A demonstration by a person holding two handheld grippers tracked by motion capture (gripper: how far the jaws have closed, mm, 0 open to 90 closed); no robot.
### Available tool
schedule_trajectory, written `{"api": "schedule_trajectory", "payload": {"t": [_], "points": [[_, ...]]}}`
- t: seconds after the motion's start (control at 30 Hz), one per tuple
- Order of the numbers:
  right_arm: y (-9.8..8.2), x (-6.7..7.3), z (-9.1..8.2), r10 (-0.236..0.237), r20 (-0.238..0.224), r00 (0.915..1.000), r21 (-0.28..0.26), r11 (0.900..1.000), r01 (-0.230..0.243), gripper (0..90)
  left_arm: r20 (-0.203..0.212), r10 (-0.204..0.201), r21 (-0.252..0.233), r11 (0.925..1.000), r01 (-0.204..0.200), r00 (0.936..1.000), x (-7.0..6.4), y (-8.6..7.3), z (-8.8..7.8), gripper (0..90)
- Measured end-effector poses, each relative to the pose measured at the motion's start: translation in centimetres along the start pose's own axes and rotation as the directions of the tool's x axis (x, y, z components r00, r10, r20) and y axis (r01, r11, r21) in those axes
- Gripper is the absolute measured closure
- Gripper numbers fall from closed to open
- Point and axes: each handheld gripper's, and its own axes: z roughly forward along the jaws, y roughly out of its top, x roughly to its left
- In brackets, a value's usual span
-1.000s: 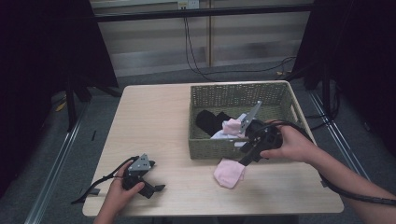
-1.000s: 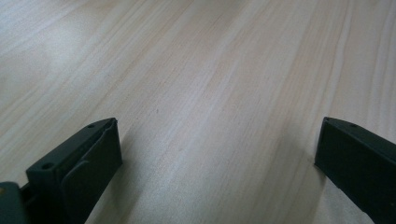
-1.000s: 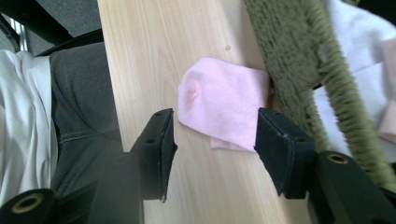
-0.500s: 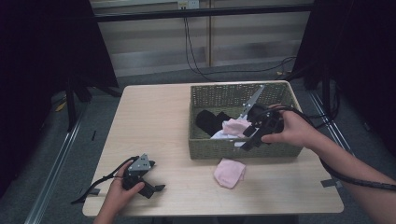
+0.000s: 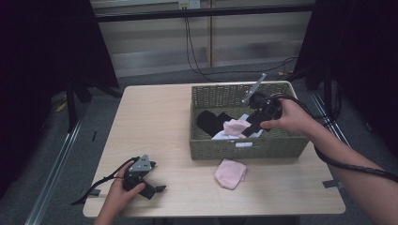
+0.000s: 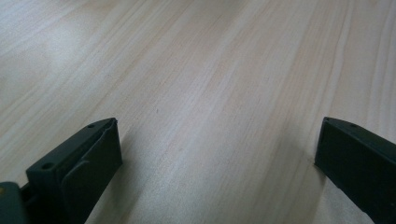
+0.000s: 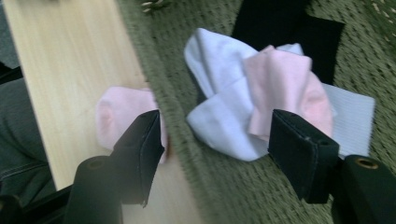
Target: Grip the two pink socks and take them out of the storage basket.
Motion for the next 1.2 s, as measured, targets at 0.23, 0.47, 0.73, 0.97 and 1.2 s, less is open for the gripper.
{"api": "schedule_trajectory", "payload": {"t": [0.23,0.47,0.73,0.97,1.2], "points": [[-0.2,-1.8,1.0,0.037,0.034,0.9987,0.011,0.999,-0.038,32.8,0.000,0.000,0.000,1.0000,0.000,1.0000,0.0,0.0,0.0,0.0],[-0.2,-3.6,2.4,0.076,0.070,0.9946,0.006,0.997,-0.077,32.0,0.000,0.000,0.000,1.0000,0.000,1.0000,0.0,0.0,0.0,0.0],[-0.2,-5.2,4.8,0.117,0.093,0.9888,0.015,0.993,-0.118,31.7,0.003,0.007,-0.001,1.0000,-0.007,1.0000,0.0,0.0,0.0,0.0],[-0.1,-5.8,7.4,0.122,0.105,0.9869,0.052,0.990,-0.128,35.7,0.004,0.008,-0.001,1.0000,-0.008,1.0000,0.0,0.0,0.0,0.0],[-0.3,-6.1,8.3,0.094,0.092,0.9914,0.112,0.988,-0.104,76.6,0.004,0.009,-0.001,1.0000,-0.009,0.9999,0.0,0.0,0.0,0.0]]}}
